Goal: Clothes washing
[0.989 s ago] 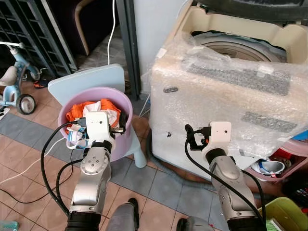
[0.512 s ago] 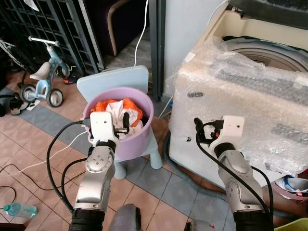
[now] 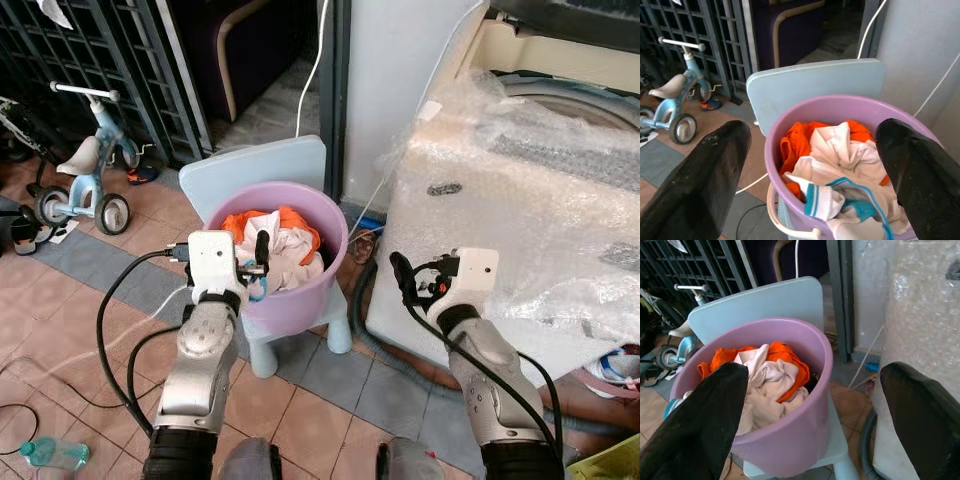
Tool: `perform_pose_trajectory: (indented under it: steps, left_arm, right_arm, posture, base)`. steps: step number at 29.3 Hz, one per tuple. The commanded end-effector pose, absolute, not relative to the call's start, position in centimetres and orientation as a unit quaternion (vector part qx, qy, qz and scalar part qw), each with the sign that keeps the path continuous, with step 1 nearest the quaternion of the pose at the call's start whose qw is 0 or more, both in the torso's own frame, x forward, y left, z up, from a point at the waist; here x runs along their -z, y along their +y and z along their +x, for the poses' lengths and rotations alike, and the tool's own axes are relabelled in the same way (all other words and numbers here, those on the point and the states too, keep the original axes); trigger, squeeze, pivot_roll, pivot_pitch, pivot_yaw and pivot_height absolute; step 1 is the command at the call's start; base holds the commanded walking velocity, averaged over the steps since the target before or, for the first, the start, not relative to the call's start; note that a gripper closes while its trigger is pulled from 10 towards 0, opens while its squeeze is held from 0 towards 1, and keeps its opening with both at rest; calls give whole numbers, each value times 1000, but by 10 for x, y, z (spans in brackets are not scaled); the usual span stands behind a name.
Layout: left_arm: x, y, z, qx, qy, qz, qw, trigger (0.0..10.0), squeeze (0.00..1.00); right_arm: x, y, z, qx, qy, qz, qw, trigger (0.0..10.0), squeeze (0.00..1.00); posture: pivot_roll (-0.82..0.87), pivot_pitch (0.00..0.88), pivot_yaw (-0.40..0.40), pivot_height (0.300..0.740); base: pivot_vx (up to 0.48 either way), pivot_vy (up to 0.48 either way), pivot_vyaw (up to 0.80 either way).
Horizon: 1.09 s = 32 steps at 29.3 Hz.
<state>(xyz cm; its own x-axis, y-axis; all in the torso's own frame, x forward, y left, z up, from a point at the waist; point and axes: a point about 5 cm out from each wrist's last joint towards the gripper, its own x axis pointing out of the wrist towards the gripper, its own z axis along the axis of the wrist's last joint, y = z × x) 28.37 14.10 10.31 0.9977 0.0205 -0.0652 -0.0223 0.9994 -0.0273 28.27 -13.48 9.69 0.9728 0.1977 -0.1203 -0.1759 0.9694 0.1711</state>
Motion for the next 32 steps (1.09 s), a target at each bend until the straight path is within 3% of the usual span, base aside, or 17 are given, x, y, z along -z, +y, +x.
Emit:
perform_pose_trajectory:
  steps: [1,6,11,15,20,26,32]
  left_arm:
    - [-104,134,284,-2,31,-20,999,10000,0]
    - [-106,138,285,-4,18,-11,1000,10000,0]
    - [-103,144,282,-13,24,-8,1000,10000,0]
    - [-102,146,280,-20,26,-12,999,10000,0]
    - [-99,142,279,-16,29,-13,999,10000,0]
    - [-98,140,279,-12,34,-24,999,10000,0]
    - [-97,140,279,-14,41,-26,999,10000,0]
  right_arm:
    - [-92,-143,284,-71,80,28,994,10000,0]
    - [-87,-132,284,-80,108,67,989,10000,0]
    - [-88,-132,285,-81,83,-17,993,10000,0]
    - [-93,-123,283,-131,83,47,987,10000,0]
    - [-95,-122,283,-140,75,31,987,10000,0]
    - [-94,-124,284,-136,76,37,987,10000,0]
    - [-90,-125,283,-135,89,45,986,10000,0]
  posture:
    - [-24,88,30,740]
    - [-14,83,29,740]
    - [-7,85,31,740]
    - [-8,86,37,740]
    - [-14,90,32,740]
    - [-21,92,33,740]
    - [-24,98,32,740]
  base:
    - [0,0,0]
    - [0,0,0]
    - [0,0,0]
    - [285,0,0]
    - [295,0,0]
    - [321,0,746]
    - [314,0,0]
